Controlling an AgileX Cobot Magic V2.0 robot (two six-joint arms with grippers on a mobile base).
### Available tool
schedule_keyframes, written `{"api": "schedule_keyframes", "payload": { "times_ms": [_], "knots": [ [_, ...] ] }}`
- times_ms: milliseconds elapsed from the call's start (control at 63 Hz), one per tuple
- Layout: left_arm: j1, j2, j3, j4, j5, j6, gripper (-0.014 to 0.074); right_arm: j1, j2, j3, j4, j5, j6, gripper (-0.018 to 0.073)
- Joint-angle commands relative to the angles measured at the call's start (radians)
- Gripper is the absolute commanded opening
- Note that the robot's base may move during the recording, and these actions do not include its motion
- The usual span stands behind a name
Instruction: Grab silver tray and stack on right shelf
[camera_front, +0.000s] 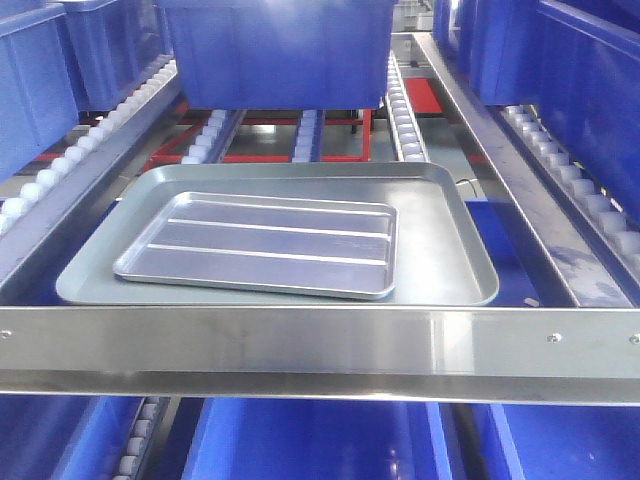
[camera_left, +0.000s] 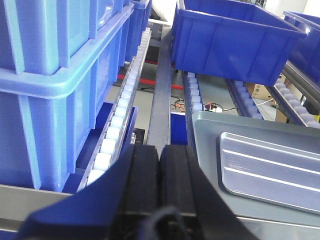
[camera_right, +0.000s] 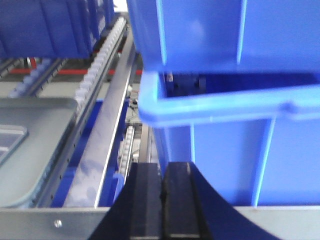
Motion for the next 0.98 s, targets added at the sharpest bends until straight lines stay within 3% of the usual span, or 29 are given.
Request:
{"api": "schedule_keyframes", "payload": {
  "times_ms": [0,968],
  "knots": [
    [-0.009,-0.015,0.02,-0.007,-0.087,-0.001,-0.0092,-0.005,-0.023,-0.013,0.004,-0.108,-0.009,0.0053],
    [-0.009,-0.015,0.02,-0.007,-0.087,-0.001,-0.0092,-0.005,-0.023,-0.013,0.004,-0.12,-0.009,0.0053]
  ]
}}
